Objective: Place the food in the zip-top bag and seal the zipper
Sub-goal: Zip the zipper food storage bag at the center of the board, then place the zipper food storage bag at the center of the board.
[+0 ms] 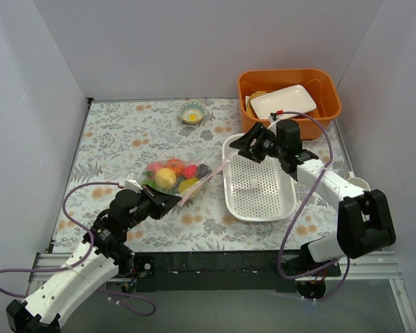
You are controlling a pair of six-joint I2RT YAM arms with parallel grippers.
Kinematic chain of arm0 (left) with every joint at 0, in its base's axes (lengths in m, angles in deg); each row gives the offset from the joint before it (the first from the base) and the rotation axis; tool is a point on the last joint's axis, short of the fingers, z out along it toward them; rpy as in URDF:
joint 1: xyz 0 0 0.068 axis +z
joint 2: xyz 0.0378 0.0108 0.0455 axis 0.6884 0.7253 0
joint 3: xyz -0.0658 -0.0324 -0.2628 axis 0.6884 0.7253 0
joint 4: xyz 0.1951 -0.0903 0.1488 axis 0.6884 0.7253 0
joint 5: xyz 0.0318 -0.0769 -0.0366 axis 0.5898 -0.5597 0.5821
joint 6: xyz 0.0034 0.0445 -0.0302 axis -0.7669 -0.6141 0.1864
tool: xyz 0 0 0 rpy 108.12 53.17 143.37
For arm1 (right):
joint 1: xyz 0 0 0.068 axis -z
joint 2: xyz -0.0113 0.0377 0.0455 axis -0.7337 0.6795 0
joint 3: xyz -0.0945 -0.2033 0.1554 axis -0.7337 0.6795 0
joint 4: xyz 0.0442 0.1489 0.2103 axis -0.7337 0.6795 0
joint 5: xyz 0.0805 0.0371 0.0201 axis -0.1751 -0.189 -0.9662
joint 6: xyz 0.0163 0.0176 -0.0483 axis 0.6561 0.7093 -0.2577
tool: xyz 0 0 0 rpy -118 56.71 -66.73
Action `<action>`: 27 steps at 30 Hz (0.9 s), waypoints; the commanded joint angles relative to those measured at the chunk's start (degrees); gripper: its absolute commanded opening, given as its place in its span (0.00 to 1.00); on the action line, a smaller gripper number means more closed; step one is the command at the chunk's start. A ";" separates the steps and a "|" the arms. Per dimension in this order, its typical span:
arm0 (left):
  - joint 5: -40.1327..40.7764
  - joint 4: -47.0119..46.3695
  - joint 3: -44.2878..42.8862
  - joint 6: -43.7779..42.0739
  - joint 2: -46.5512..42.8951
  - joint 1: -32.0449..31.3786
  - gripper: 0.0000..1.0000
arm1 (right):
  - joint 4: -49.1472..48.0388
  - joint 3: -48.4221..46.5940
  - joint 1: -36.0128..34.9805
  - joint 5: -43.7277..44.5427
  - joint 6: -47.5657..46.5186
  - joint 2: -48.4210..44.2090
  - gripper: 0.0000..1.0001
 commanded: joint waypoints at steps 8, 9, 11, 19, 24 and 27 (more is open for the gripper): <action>-0.71 -2.69 1.02 2.46 0.14 0.27 0.00 | 3.79 3.09 -2.67 1.91 -0.29 -3.83 0.68; -0.89 -2.87 0.93 2.29 0.23 0.27 0.00 | 3.70 3.18 -3.02 1.91 -0.03 -3.57 0.67; -1.06 -2.96 0.76 2.20 0.58 0.26 0.00 | 2.92 3.53 -4.34 2.08 0.50 -3.05 0.66; -1.15 -3.05 0.67 2.03 0.41 0.27 0.00 | 2.21 2.04 -6.80 1.21 1.73 0.73 0.49; -1.68 -3.66 0.58 1.94 0.93 0.27 0.00 | 1.42 0.90 -8.47 0.41 2.26 3.02 0.40; -2.12 -3.84 0.49 1.50 1.37 0.27 0.00 | 1.07 0.02 -8.56 0.33 2.00 3.90 0.23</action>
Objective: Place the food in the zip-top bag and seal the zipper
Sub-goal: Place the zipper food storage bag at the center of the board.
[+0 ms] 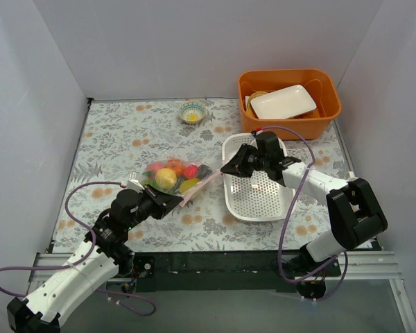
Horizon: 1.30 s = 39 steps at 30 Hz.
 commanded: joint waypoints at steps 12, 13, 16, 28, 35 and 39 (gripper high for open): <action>-0.50 1.95 -0.32 1.74 -1.91 0.27 0.00 | 0.87 -10.44 -0.54 -0.26 -3.99 5.74 0.16; -0.59 2.04 -0.32 1.65 -2.00 0.27 0.00 | 1.13 -10.88 -0.54 -0.09 -4.52 5.91 0.17; -1.11 1.51 -0.23 1.13 -1.74 0.27 0.00 | 3.14 -12.99 -0.45 -0.08 -7.15 6.79 0.18; 9.25 14.32 -14.44 -10.03 0.81 0.26 0.98 | 20.54 -24.32 -0.10 7.10 -21.30 6.89 0.48; 15.84 21.98 -26.04 -17.41 10.27 0.27 0.98 | 29.34 -27.49 0.08 14.32 -26.14 4.16 0.52; 18.48 24.45 -32.73 -22.15 17.74 0.27 0.98 | 33.38 -28.02 0.25 20.37 -28.07 1.97 0.55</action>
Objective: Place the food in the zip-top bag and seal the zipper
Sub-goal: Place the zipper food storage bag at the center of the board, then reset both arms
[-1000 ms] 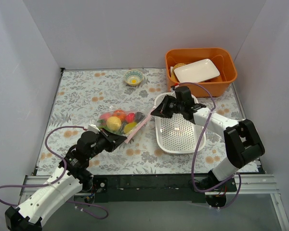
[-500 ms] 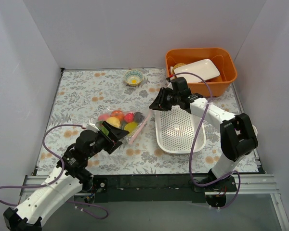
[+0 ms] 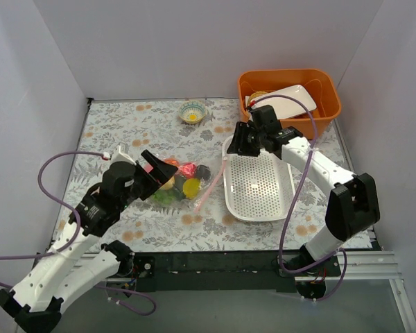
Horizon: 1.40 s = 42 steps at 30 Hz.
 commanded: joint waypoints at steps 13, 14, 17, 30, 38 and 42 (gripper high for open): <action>-10.03 12.45 -40.57 -31.99 30.50 0.77 0.98 | 15.80 -0.61 9.06 23.13 -17.56 -11.64 0.61; -10.57 12.18 -40.93 -33.92 31.82 0.86 0.98 | 15.63 -0.17 9.33 24.27 -18.09 -12.43 0.60; -12.51 11.39 -40.67 -35.17 34.28 1.91 0.98 | 13.35 2.81 9.42 27.62 -19.49 -16.65 0.58; -9.97 -6.00 -28.21 -32.18 36.85 17.38 0.98 | -11.80 32.00 9.42 34.22 -24.07 -42.31 0.98; -6.37 -12.34 -23.09 -33.76 33.50 17.30 0.98 | -18.03 38.24 9.42 44.32 -23.28 -44.70 0.98; -1.53 -16.19 -19.85 -35.25 32.27 17.38 0.98 | -20.84 41.67 9.42 47.38 -21.27 -43.38 0.98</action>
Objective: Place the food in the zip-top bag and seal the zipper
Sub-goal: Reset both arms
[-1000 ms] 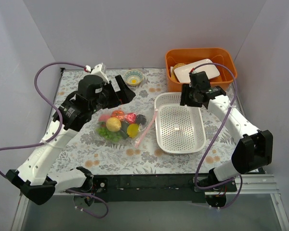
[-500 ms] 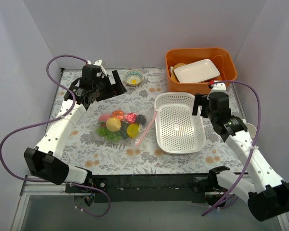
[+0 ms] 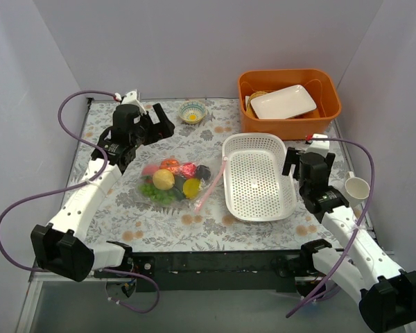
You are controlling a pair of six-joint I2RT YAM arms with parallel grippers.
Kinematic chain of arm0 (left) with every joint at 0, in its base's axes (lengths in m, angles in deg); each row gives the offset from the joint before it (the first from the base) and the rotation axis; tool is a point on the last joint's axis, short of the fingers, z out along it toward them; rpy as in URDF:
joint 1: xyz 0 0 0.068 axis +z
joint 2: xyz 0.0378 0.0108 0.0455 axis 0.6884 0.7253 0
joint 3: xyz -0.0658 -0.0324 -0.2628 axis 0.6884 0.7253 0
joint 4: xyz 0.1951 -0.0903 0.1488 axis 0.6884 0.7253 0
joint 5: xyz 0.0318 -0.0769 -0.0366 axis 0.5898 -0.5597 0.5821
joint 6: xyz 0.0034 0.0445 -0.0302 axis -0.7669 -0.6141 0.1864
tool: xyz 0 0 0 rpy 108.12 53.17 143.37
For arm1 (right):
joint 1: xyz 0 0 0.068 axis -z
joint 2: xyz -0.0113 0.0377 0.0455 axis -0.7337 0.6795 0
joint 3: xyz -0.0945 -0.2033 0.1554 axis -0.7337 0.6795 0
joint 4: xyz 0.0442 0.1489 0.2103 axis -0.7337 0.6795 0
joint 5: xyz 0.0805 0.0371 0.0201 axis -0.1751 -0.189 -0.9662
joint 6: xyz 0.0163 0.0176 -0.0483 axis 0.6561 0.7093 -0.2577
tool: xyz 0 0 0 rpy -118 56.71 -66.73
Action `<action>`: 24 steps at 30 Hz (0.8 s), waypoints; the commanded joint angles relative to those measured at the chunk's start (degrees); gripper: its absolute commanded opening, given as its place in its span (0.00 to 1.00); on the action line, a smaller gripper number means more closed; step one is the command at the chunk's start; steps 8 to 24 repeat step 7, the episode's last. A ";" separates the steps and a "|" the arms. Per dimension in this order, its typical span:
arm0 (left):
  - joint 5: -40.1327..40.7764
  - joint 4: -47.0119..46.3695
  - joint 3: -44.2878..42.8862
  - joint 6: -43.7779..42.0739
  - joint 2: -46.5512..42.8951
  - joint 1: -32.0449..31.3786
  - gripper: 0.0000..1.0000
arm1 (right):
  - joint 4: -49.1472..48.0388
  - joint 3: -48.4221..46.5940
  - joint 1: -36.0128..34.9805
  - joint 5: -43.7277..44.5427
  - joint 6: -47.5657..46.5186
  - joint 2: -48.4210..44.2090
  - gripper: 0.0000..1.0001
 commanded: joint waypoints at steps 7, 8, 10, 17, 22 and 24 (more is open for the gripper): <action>14.47 -11.33 7.42 -2.54 -5.45 -0.08 0.98 | -12.91 7.69 0.00 9.12 0.60 0.77 0.98; 14.47 -11.33 7.42 -2.54 -5.45 -0.08 0.98 | -12.91 7.69 0.00 9.12 0.60 0.77 0.98; 14.47 -11.33 7.42 -2.54 -5.45 -0.08 0.98 | -12.91 7.69 0.00 9.12 0.60 0.77 0.98; 14.47 -11.33 7.42 -2.54 -5.45 -0.08 0.98 | -12.91 7.69 0.00 9.12 0.60 0.77 0.98; 14.47 -11.33 7.42 -2.54 -5.45 -0.08 0.98 | -12.91 7.69 0.00 9.12 0.60 0.77 0.98; 14.47 -11.33 7.42 -2.54 -5.45 -0.08 0.98 | -12.91 7.69 0.00 9.12 0.60 0.77 0.98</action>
